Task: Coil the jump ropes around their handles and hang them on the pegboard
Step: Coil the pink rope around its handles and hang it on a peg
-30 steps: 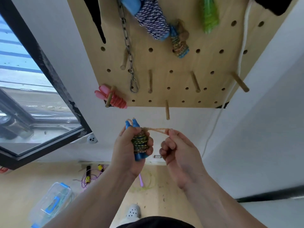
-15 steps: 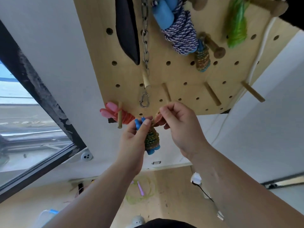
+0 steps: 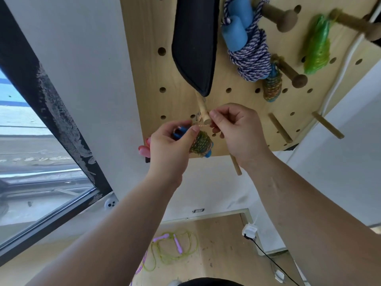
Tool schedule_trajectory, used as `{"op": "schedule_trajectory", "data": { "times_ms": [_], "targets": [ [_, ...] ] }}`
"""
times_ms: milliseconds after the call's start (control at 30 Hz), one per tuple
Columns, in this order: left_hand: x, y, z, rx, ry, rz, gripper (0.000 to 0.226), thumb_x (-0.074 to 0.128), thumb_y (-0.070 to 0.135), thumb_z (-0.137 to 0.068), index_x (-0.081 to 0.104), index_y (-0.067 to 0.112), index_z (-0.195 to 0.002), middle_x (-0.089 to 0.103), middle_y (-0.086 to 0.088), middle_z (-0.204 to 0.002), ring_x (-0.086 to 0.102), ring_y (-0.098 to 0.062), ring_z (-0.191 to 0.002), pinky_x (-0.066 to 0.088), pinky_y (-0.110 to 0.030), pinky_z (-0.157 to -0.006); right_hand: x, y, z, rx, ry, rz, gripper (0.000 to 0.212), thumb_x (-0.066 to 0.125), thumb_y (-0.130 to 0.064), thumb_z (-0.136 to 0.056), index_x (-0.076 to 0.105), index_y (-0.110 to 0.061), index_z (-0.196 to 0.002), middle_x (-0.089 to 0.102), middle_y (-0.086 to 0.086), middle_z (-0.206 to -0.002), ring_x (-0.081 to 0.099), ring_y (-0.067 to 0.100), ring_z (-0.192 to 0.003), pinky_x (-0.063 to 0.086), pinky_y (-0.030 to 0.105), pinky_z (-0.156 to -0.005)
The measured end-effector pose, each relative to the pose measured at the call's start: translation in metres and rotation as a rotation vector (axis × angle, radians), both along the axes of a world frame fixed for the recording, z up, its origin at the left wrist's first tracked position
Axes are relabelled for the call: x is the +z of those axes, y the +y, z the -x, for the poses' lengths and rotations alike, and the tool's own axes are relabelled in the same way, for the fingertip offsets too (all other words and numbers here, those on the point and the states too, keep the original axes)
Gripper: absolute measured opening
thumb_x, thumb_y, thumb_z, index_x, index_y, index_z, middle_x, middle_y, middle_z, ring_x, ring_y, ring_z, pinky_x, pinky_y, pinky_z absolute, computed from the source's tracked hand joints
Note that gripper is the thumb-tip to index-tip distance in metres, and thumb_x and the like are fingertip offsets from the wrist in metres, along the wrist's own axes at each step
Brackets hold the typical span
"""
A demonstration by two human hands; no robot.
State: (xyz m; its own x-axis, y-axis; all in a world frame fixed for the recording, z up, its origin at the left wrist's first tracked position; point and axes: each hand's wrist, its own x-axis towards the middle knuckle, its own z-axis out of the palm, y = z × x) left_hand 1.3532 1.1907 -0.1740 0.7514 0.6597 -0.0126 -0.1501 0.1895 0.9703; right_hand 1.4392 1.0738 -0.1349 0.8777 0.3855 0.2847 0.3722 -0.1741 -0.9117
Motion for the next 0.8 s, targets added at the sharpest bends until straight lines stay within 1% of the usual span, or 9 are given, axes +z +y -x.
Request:
{"op": "schedule_trajectory", "data": {
  "times_ms": [67,133,267,300,400,433,567,667,800],
  "targets": [
    [-0.002,0.0,-0.002,-0.003,0.012,-0.068,0.016,0.079,0.022,-0.088,0.074,0.018,-0.103,0.07,-0.003,-0.099,0.073,-0.021,-0.092,0.054,-0.022,-0.06,-0.004,0.001,-0.001,-0.02,0.068,-0.023,0.013,0.064,-0.012,-0.097,0.073,-0.007,-0.09,0.072,0.005,-0.076,0.062,0.006,-0.062,0.047,0.017,-0.057],
    [-0.005,0.001,-0.004,0.006,0.028,-0.109,0.017,0.08,0.026,-0.087,0.075,0.021,-0.103,0.071,0.0,-0.098,0.072,-0.02,-0.091,0.056,-0.024,-0.062,-0.005,0.003,-0.002,-0.029,0.124,-0.029,0.015,0.063,-0.012,-0.098,0.074,-0.014,-0.087,0.071,-0.003,-0.072,0.06,0.006,-0.06,0.046,0.017,-0.055],
    [-0.001,0.012,-0.016,0.077,0.072,-0.108,0.016,0.081,0.031,-0.086,0.074,0.028,-0.099,0.069,0.007,-0.097,0.072,-0.021,-0.092,0.063,-0.047,-0.068,0.006,0.016,-0.014,-0.064,0.199,-0.012,0.012,0.067,-0.02,-0.096,0.076,-0.017,-0.089,0.072,-0.005,-0.072,0.06,0.002,-0.058,0.046,0.014,-0.051],
    [0.002,0.016,-0.02,0.106,0.087,-0.119,0.016,0.081,0.033,-0.086,0.073,0.03,-0.099,0.068,0.01,-0.097,0.072,-0.017,-0.093,0.064,-0.046,-0.068,0.01,0.022,-0.018,-0.075,0.219,-0.012,0.011,0.068,-0.021,-0.096,0.076,-0.016,-0.09,0.072,-0.003,-0.073,0.06,0.0,-0.057,0.045,0.013,-0.05],
    [0.009,0.023,-0.033,0.164,0.115,-0.166,0.019,0.079,0.035,-0.087,0.072,0.027,-0.103,0.07,0.011,-0.095,0.072,-0.009,-0.09,0.06,-0.022,-0.067,0.018,0.037,-0.028,-0.11,0.293,-0.048,0.01,0.07,-0.019,-0.094,0.075,-0.015,-0.086,0.07,-0.002,-0.073,0.061,-0.002,-0.053,0.043,0.012,-0.045],
    [0.011,0.024,-0.037,0.174,0.116,-0.16,0.02,0.079,0.034,-0.087,0.072,0.025,-0.103,0.071,0.01,-0.094,0.072,-0.008,-0.088,0.059,-0.019,-0.067,0.02,0.041,-0.03,-0.122,0.322,-0.067,0.009,0.072,-0.019,-0.093,0.074,-0.014,-0.086,0.07,-0.001,-0.074,0.061,-0.001,-0.053,0.042,0.012,-0.043],
    [0.011,0.025,-0.05,0.205,0.157,-0.147,0.019,0.08,0.036,-0.086,0.072,0.022,-0.097,0.072,0.007,-0.09,0.072,-0.009,-0.084,0.06,-0.02,-0.066,0.023,0.046,-0.034,-0.174,0.385,-0.099,0.01,0.077,-0.019,-0.088,0.072,-0.015,-0.081,0.073,0.004,-0.078,0.062,0.008,-0.056,0.04,0.013,-0.04],
    [0.008,0.025,-0.054,0.195,0.172,-0.114,0.021,0.082,0.037,-0.084,0.071,0.022,-0.094,0.073,0.005,-0.088,0.073,-0.01,-0.082,0.063,-0.029,-0.069,0.021,0.044,-0.034,-0.209,0.382,-0.075,0.017,0.08,-0.024,-0.085,0.07,-0.013,-0.076,0.071,0.005,-0.074,0.059,0.008,-0.054,0.039,0.014,-0.04],
    [0.008,0.023,-0.057,0.23,0.211,-0.154,0.023,0.079,0.04,-0.086,0.069,0.021,-0.094,0.07,0.008,-0.084,0.067,-0.006,-0.074,0.053,-0.021,-0.059,0.025,0.041,-0.03,-0.171,0.381,-0.076,0.015,0.076,-0.019,-0.09,0.073,-0.004,-0.089,0.073,0.007,-0.08,0.062,0.007,-0.054,0.04,0.011,-0.041]
  ]
}}
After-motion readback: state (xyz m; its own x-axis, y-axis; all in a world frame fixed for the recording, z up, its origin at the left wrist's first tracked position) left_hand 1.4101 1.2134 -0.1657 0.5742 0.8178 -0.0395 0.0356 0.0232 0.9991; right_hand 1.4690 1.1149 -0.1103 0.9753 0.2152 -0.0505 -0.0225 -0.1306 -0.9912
